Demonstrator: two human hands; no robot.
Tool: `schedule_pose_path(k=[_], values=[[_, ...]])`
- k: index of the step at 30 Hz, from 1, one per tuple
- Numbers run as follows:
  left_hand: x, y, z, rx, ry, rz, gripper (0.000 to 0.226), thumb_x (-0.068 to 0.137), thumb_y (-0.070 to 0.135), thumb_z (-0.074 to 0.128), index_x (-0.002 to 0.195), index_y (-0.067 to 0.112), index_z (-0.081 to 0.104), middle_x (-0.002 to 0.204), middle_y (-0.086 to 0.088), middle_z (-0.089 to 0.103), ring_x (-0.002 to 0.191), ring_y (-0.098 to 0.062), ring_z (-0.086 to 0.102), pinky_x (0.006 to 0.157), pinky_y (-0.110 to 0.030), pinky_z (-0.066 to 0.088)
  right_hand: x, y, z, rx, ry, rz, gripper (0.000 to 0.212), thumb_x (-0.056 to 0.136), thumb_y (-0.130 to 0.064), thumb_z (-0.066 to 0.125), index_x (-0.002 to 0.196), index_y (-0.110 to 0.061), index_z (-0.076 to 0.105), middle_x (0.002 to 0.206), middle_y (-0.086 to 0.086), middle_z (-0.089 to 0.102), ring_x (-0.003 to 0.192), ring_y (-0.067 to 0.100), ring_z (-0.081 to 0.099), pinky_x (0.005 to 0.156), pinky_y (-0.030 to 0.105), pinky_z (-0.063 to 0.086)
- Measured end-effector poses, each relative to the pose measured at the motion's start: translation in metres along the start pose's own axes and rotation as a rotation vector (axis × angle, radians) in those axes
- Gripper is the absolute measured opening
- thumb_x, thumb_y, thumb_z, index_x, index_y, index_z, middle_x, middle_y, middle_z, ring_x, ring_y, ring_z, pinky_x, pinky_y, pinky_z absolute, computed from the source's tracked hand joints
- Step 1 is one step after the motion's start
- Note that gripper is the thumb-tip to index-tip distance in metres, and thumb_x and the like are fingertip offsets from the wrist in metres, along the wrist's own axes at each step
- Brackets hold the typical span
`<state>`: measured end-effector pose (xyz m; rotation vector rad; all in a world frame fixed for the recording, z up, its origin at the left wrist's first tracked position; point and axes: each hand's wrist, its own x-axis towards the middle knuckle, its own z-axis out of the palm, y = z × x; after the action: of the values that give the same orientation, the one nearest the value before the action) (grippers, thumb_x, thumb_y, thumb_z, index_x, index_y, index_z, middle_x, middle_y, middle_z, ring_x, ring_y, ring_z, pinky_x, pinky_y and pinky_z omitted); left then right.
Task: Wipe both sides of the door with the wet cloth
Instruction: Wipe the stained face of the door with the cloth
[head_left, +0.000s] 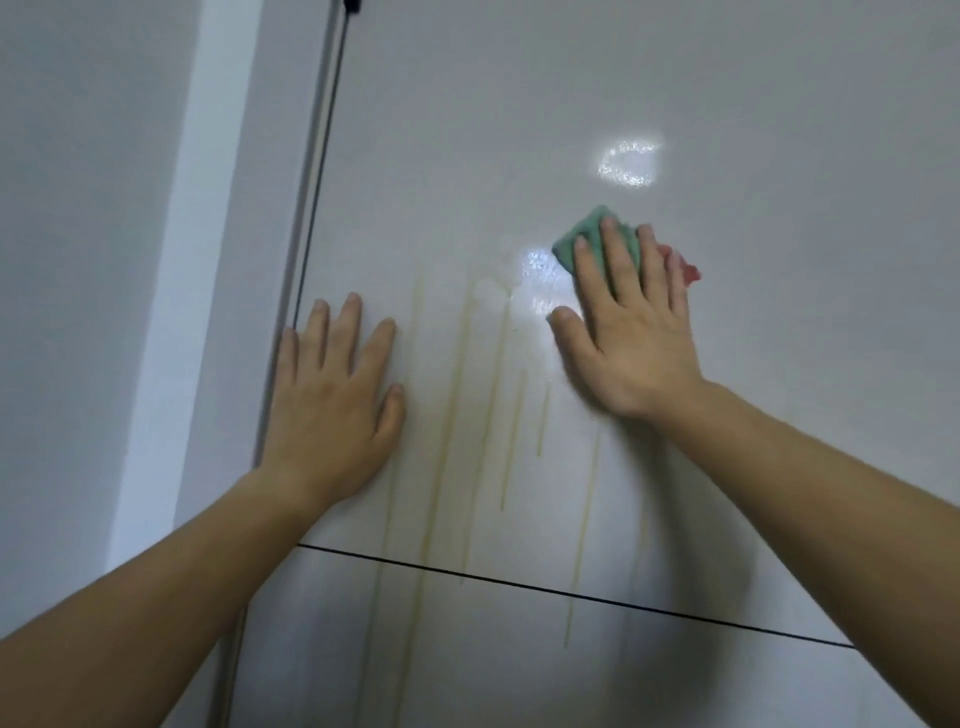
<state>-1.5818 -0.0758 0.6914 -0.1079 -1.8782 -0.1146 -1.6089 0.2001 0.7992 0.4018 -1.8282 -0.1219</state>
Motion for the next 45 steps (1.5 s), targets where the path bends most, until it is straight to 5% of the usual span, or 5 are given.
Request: schedule_pose_path(k=[7,12,23,28,45], values=[[-0.008,-0.027,0.01,-0.085,0.013,0.082,0.066,0.098,0.041,0.035,0.156,0.008,0.035,0.168,-0.014,0.023,0.156,-0.036,0.017,0.124,-0.059,0.019,-0.021,-0.041,0.018,-0.141,-0.029,-0.479,0.069,0.102,-0.057,0.034,0.16,-0.021,0.026,0.169,0.007,0.018,0.156,0.038,0.01,0.126,0.052,0.003],[-0.019,-0.035,0.016,-0.152,0.032,0.096,0.065,0.101,0.038,0.036,0.157,0.007,0.032,0.169,-0.015,0.018,0.158,-0.033,0.01,0.127,-0.054,0.015,0.022,-0.061,0.007,-0.016,0.002,-0.008,0.074,0.102,-0.06,0.026,0.164,-0.023,0.007,0.171,0.004,-0.006,0.156,0.033,-0.01,0.125,0.047,-0.012],[-0.059,-0.043,0.032,-0.163,0.051,0.128,0.068,0.097,0.032,0.046,0.156,0.001,0.034,0.167,-0.024,0.018,0.156,-0.039,0.015,0.125,-0.055,0.022,0.064,-0.118,0.009,-0.03,-0.035,-0.151,0.072,0.102,-0.059,0.024,0.163,-0.024,0.008,0.171,0.006,-0.002,0.156,0.036,-0.009,0.125,0.052,-0.009],[-0.061,-0.047,0.033,-0.192,0.054,0.155,0.066,0.098,0.032,0.044,0.155,0.0,0.035,0.166,-0.025,0.019,0.156,-0.039,0.015,0.123,-0.058,0.025,0.022,-0.124,0.023,-0.148,-0.114,-0.725,0.067,0.104,-0.056,0.027,0.16,-0.02,0.027,0.169,0.008,0.019,0.155,0.039,0.012,0.125,0.056,0.009],[-0.095,-0.048,0.039,-0.192,0.009,0.144,0.07,0.098,0.034,0.045,0.16,0.005,0.028,0.17,-0.018,0.011,0.159,-0.032,0.004,0.129,-0.048,0.009,0.084,-0.162,0.013,-0.11,-0.065,-0.46,0.071,0.102,-0.058,0.02,0.163,-0.023,0.015,0.171,0.006,0.007,0.157,0.036,0.0,0.126,0.052,-0.003]])
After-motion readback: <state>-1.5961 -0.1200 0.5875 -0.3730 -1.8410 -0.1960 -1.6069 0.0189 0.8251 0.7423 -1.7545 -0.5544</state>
